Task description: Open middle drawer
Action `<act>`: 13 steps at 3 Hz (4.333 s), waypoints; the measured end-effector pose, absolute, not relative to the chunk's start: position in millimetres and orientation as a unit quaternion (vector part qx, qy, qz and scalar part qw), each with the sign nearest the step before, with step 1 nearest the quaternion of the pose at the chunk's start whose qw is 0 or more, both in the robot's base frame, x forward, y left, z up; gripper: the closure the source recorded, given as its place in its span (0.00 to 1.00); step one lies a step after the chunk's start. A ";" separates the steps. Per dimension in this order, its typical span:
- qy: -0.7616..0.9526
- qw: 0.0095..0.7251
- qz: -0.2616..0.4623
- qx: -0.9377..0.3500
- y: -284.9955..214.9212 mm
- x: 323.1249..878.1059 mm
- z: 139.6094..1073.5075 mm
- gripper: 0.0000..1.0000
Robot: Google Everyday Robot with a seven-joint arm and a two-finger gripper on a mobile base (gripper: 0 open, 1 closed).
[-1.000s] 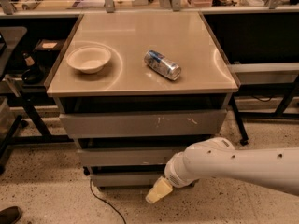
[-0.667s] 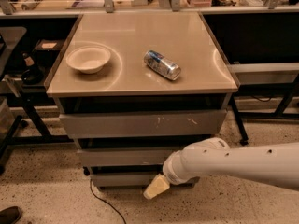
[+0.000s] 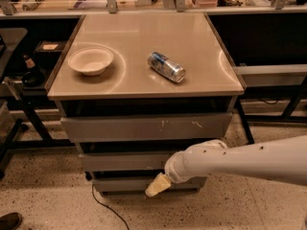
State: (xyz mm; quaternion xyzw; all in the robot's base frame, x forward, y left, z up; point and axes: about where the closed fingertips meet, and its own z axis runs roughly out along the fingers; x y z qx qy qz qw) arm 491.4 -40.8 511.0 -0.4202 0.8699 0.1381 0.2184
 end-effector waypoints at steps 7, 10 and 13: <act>0.847 0.252 0.140 -0.448 -15.6 570.9 449.3 0.00; 0.832 0.223 0.143 -0.487 13.9 575.4 418.2 0.00; 0.844 0.168 0.150 -0.487 -11.3 491.0 456.4 0.00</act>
Offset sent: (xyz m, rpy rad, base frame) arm 0.0452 0.0066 -0.0350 0.0138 -0.0347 0.0016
